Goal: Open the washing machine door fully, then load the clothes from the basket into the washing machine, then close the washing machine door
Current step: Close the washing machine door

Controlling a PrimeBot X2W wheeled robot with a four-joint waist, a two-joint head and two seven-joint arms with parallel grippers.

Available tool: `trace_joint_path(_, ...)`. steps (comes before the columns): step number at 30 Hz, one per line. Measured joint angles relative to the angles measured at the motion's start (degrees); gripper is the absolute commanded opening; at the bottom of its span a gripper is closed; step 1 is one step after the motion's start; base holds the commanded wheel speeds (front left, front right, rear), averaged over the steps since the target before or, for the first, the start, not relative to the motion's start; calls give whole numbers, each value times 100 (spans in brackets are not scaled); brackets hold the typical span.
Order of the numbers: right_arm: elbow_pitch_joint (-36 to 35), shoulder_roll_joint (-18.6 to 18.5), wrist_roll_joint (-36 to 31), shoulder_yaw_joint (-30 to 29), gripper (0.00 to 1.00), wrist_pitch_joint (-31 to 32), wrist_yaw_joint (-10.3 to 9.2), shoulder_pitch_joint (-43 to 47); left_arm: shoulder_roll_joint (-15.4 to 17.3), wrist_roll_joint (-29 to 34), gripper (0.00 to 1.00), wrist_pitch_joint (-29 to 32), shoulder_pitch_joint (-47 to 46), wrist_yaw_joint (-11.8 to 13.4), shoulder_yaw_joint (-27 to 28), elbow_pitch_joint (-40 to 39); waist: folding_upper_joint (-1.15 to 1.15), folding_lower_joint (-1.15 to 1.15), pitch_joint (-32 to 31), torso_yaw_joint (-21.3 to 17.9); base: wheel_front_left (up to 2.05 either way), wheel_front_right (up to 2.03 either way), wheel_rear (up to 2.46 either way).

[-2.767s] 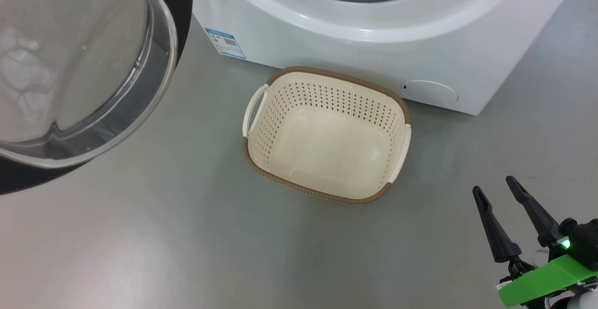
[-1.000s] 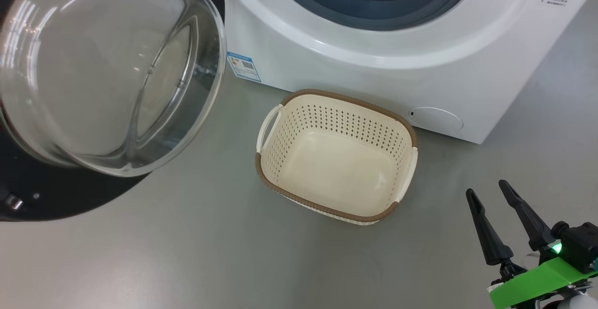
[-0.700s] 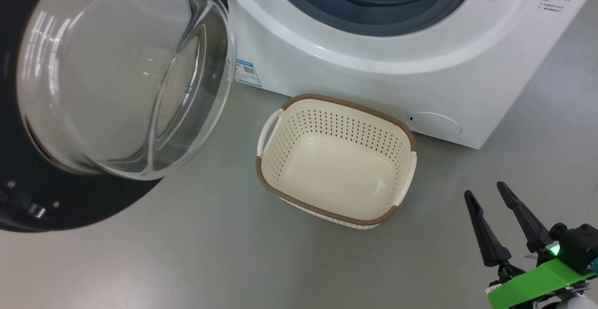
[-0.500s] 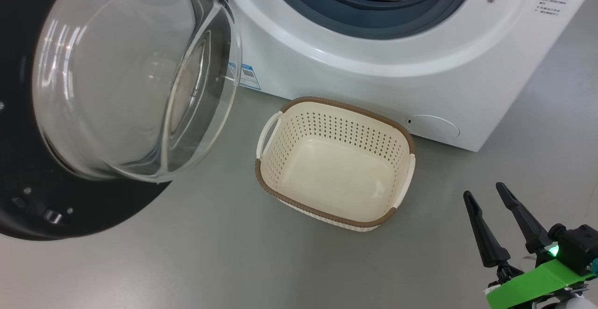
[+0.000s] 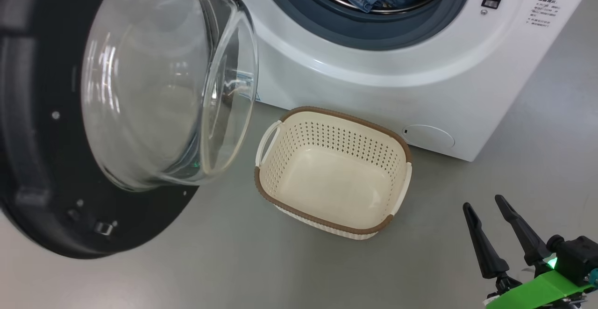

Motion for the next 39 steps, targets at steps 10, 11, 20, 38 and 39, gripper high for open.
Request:
trace_joint_path(10,-5,68,0,-25,100,0,0,13,-268,-1,0,492,93,-1,-73,-721,0,0,-39,-108,0,0,0)
trace_joint_path(11,-8,71,0,-31,100,0,0,13,-303,-1,0,535,92,-1,-92,-800,0,0,-41,-126,0,0,0)
trace_joint_path(20,-23,136,0,-54,100,0,0,13,-650,41,0,738,80,-1,-216,-1348,0,0,-52,-346,0,0,0)
trace_joint_path(38,-58,370,0,-175,100,0,0,8,-1523,482,0,549,-471,-1,-693,-1795,0,0,-72,-1183,0,0,0)
trace_joint_path(39,-59,386,0,-182,100,0,0,7,-1569,500,0,514,-518,-1,-708,-1792,0,0,-65,-1231,0,0,0)
